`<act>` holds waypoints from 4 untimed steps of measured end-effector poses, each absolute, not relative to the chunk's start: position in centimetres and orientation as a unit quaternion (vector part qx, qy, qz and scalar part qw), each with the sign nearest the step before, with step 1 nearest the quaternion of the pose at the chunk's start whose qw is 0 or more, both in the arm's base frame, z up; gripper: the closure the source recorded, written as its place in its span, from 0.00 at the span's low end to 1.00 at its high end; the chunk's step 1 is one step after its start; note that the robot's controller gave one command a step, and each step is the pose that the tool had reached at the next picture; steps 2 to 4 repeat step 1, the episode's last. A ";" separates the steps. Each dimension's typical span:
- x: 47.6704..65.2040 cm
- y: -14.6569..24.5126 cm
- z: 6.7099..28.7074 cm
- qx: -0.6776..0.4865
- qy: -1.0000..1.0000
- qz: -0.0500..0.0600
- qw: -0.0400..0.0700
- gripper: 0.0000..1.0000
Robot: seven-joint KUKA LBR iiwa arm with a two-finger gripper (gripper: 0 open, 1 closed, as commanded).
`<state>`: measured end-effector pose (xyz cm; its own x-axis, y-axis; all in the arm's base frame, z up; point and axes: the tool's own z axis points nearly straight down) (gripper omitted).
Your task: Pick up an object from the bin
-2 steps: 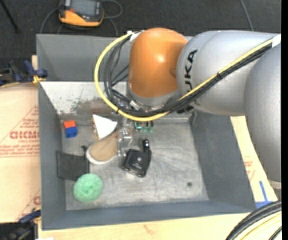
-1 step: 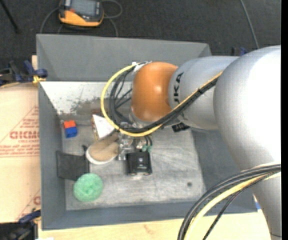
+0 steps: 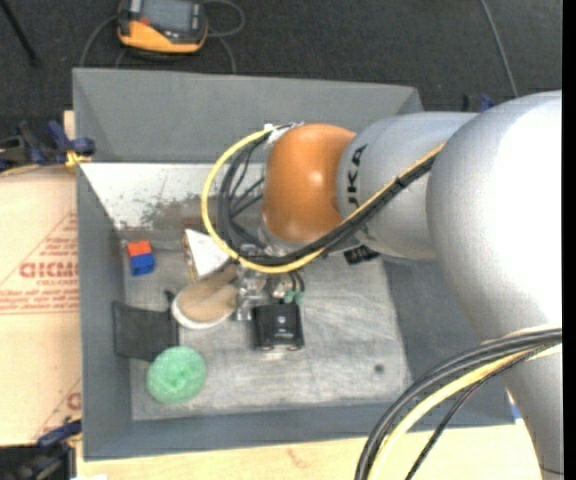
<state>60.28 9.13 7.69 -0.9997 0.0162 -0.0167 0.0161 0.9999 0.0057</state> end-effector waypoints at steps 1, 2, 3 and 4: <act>63.7 9.7 20.2 -0.004 1.000 0.000 0.002 1.00; 63.7 9.7 20.2 -0.004 1.000 0.000 0.002 1.00; 63.7 9.7 20.2 -0.004 1.000 0.000 0.002 1.00; 63.7 9.7 20.2 -0.004 1.000 0.000 0.002 1.00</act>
Offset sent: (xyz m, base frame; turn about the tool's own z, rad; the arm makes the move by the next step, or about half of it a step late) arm 0.0000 0.0000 0.0000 0.0000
